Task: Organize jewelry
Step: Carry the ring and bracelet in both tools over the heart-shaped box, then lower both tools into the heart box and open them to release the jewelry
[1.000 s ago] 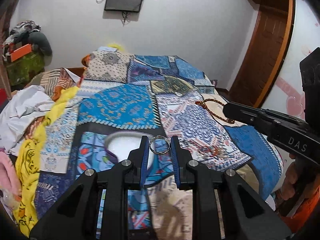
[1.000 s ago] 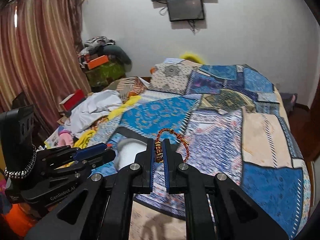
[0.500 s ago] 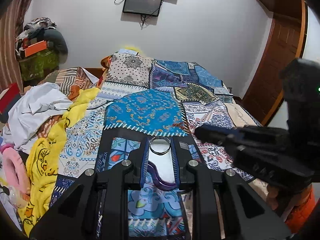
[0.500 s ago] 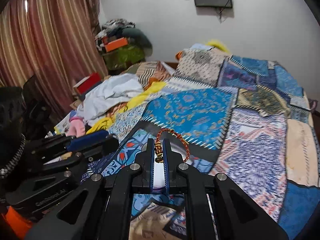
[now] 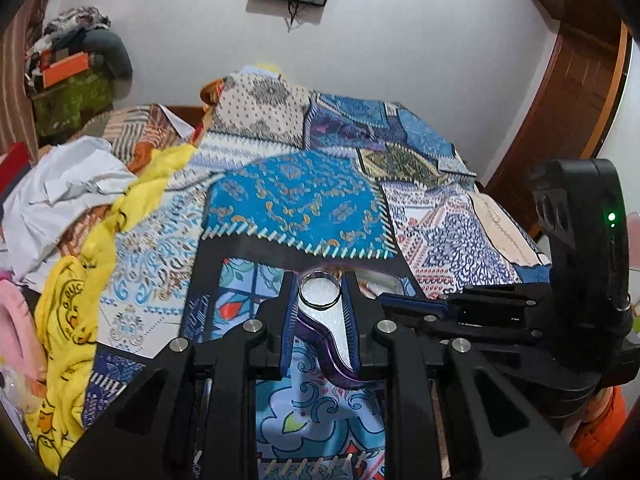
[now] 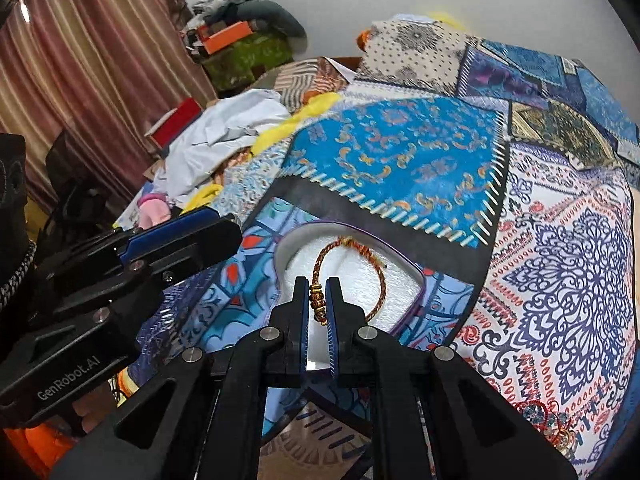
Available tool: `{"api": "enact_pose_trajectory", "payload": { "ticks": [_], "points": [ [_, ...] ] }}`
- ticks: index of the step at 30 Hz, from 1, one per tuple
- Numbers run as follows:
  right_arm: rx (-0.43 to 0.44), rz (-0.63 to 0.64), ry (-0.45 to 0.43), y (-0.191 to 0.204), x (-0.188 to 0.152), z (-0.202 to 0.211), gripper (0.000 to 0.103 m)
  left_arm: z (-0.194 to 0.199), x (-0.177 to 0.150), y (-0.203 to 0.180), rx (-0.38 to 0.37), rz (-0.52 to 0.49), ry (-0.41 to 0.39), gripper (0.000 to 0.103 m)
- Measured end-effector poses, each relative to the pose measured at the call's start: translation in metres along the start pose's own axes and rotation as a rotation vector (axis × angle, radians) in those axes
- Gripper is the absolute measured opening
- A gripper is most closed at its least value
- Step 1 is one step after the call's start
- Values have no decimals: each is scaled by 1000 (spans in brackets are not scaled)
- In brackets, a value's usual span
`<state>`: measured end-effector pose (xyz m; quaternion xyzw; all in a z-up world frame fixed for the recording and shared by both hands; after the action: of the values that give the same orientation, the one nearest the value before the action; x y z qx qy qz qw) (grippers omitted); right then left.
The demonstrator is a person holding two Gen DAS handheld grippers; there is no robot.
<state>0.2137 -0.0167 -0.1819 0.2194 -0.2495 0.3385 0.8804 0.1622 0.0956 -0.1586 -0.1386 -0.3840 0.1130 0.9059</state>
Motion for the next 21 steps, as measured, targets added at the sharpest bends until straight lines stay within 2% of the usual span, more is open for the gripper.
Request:
{"api": "enact_pose_trajectory", "payload": {
  "ticks": [6, 12, 21],
  "points": [
    [16, -36, 38, -7, -2, -1, 8, -14, -1, -2, -12, -14, 44, 21],
    [33, -70, 42, -13, -6, 6, 14, -25, -1, -7, -23, -30, 75, 21],
    [-47, -57, -16, -19, -8, 35, 15, -25, -3, -17, -3, -56, 88, 21]
  ]
}}
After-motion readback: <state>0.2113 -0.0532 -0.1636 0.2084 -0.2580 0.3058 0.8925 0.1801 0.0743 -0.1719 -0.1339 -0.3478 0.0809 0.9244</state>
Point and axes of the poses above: each gripper's, at about its wrist camera, not at the fingertips, and z roughly against the way its jaws point, y to its left, x to its top, the point moved 1 cm from there along -z, roughly the way its jaws point, and after that the axes turned 7 degrees about z, right-handed, at the moved point
